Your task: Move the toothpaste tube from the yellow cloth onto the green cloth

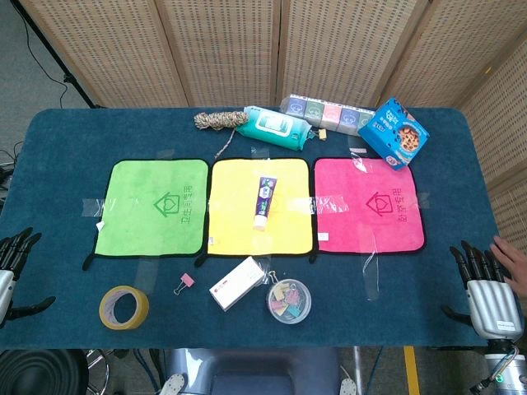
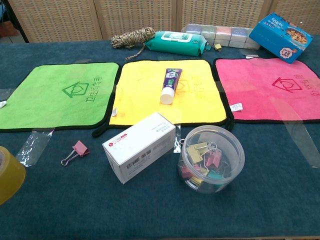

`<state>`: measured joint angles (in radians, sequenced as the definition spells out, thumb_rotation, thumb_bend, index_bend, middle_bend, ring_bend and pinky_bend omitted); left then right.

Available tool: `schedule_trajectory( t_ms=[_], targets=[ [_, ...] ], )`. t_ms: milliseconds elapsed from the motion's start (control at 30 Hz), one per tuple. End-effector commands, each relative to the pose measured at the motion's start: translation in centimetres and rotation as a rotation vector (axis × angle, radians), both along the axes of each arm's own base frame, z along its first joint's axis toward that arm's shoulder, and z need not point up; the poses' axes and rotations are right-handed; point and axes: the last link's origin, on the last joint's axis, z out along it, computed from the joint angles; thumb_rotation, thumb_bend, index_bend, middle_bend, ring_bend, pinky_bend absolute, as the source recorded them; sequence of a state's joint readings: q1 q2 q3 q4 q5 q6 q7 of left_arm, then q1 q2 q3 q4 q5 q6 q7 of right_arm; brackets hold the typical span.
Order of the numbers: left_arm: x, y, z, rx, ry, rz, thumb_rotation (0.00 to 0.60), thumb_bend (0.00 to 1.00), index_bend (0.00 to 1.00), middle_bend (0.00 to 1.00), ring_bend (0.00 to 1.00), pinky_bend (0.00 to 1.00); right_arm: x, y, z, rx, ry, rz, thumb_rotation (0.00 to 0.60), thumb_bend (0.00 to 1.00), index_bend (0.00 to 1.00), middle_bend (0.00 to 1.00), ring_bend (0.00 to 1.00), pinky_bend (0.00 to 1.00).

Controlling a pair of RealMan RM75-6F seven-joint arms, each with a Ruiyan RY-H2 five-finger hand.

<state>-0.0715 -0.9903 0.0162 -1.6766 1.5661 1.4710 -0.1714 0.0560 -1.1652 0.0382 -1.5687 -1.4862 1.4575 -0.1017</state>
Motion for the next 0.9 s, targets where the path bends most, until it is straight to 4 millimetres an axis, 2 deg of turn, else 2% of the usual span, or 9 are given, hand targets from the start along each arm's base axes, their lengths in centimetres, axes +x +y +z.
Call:
schedule_trajectory(
  t_ms=[33,333,467,633,700,767,867,900],
  targets=[
    [0.0,0.0,0.0,0.001,0.0,0.0,0.6,0.0,0.0,0.0,0.0,0.0,0.0,0.0,0.0,0.001,0.0,0.002,0.6,0.0,0.0,0.0,0.0,0.0],
    [0.1,0.0,-0.1,0.003,0.0,-0.01,0.6,0.0,0.0,0.0,0.0,0.0,0.2,0.0,0.1,-0.002,-0.007,0.007,0.6,0.0,0.0,0.0,0.0,0.0],
    [0.4,1.1,-0.2,-0.01,0.002,-0.046,0.6,0.0,0.0,0.0,0.0,0.0,0.2,0.0,0.2,-0.005,-0.006,0.007,0.6,0.0,0.0,0.0,0.0,0.0],
    [1.9,5.0,-0.2,-0.074,0.073,-0.189,0.6,0.0,0.0,0.0,0.0,0.0,0.5,-0.1,0.1,-0.001,-0.016,0.012,0.6,0.0,0.0,0.0,0.0,0.0],
    [3.8,7.7,-0.5,-0.15,0.119,-0.294,0.6,0.0,0.0,0.0,0.0,0.0,0.6,-0.1,0.2,-0.001,-0.018,0.01,0.6,0.0,0.0,0.0,0.0,0.0],
    [5.2,9.7,-0.9,-0.207,0.154,-0.353,0.6,0.0,0.0,0.0,0.0,0.0,0.6,-0.2,0.2,0.0,-0.019,0.004,0.6,0.0,0.0,0.0,0.0,0.0],
    [7.1,11.6,-1.9,-0.282,0.191,-0.422,0.6,0.0,0.0,0.0,0.0,0.0,0.5,-0.3,0.3,-0.002,-0.02,-0.006,0.6,0.0,0.0,0.0,0.0,0.0],
    [8.3,12.5,-2.6,-0.315,0.203,-0.463,0.6,0.0,0.0,0.0,0.0,0.0,0.4,-0.4,0.3,-0.003,-0.02,-0.013,0.6,0.0,0.0,0.0,0.0,0.0]
  ],
)
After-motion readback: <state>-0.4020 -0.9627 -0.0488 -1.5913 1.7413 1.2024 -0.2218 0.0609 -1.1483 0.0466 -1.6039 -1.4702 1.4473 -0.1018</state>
